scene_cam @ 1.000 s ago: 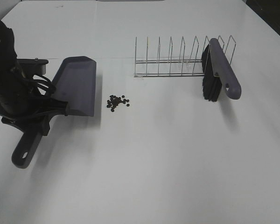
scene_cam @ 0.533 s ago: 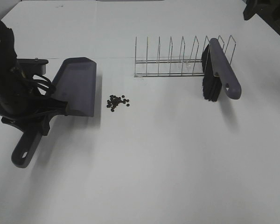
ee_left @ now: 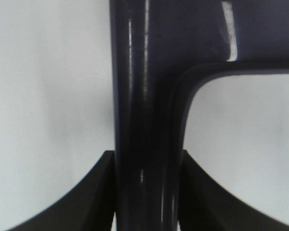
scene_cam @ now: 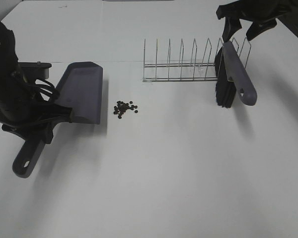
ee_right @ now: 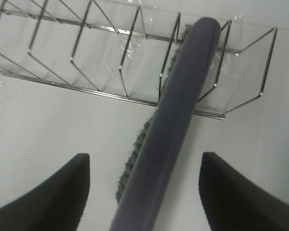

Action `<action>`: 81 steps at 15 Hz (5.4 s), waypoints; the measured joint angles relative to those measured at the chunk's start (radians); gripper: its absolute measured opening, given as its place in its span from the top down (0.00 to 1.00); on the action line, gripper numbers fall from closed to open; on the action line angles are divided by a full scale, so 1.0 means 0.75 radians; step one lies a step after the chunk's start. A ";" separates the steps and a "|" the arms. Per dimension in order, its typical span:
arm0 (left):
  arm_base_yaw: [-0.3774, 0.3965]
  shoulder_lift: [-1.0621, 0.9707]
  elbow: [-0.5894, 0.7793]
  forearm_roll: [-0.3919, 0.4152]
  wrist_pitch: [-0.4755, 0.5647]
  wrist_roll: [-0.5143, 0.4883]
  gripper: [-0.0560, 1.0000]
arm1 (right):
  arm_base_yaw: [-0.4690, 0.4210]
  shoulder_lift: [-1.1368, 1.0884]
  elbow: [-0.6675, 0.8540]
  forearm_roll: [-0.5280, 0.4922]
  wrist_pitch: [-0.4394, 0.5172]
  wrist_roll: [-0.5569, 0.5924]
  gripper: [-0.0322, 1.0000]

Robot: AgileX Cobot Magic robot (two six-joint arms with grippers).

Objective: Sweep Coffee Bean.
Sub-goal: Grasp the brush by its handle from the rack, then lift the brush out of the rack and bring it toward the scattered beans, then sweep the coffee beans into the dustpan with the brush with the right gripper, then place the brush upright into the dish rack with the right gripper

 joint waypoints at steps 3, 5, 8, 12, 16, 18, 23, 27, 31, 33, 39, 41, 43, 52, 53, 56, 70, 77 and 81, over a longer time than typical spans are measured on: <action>0.000 0.000 0.000 0.000 0.000 0.000 0.65 | -0.001 0.076 -0.015 -0.021 0.005 0.003 0.45; 0.000 0.000 0.000 0.000 -0.001 0.000 0.65 | -0.001 0.120 -0.015 -0.021 -0.008 0.003 0.45; 0.000 0.000 0.000 0.000 -0.001 0.000 0.65 | -0.001 0.180 -0.015 -0.021 -0.047 0.003 0.51; 0.000 0.000 0.000 0.000 -0.003 0.000 0.65 | -0.005 0.209 -0.027 -0.040 -0.065 0.056 0.68; 0.000 0.000 0.000 0.000 -0.001 0.000 0.65 | -0.005 0.216 -0.143 -0.045 0.020 0.123 0.68; 0.000 0.000 0.000 0.000 0.000 0.000 0.65 | -0.005 0.197 -0.231 -0.043 0.100 0.144 0.69; 0.000 0.000 0.000 0.000 0.001 0.000 0.65 | -0.003 0.009 -0.352 -0.009 0.177 0.157 0.69; 0.000 0.000 0.000 -0.007 0.041 0.000 0.65 | 0.016 -0.308 -0.199 0.071 0.183 0.143 0.69; 0.000 0.059 0.000 -0.019 0.068 0.000 0.65 | 0.061 -0.561 0.192 0.079 0.188 0.143 0.69; 0.000 0.123 0.000 -0.024 0.067 0.000 0.65 | 0.136 -0.603 0.388 0.077 0.169 0.143 0.69; -0.052 0.208 -0.012 -0.041 0.063 0.000 0.65 | 0.403 -0.465 0.651 -0.127 -0.132 0.273 0.69; -0.056 0.249 -0.060 -0.083 0.127 0.000 0.65 | 0.468 -0.367 0.656 -0.221 -0.136 0.343 0.69; -0.056 0.277 -0.108 -0.093 0.185 0.001 0.65 | 0.535 -0.287 0.656 -0.284 -0.129 0.396 0.69; -0.056 0.309 -0.140 -0.107 0.233 0.011 0.65 | 0.784 0.123 0.227 -0.559 0.137 0.479 0.69; -0.056 0.311 -0.141 -0.109 0.236 0.021 0.65 | 0.816 0.187 0.148 -0.556 0.160 0.441 0.69; -0.056 0.312 -0.144 -0.124 0.244 0.031 0.65 | 0.899 0.308 -0.032 -0.495 0.191 0.387 0.69; -0.056 0.312 -0.144 -0.132 0.260 0.039 0.65 | 0.852 0.115 -0.353 -0.451 0.195 0.383 0.69; -0.056 0.312 -0.144 -0.132 0.260 0.039 0.65 | 0.507 -0.260 -0.085 -0.459 0.195 0.351 0.69; -0.056 0.312 -0.144 -0.132 0.260 0.039 0.65 | 0.347 -0.460 0.259 -0.465 0.197 0.349 0.69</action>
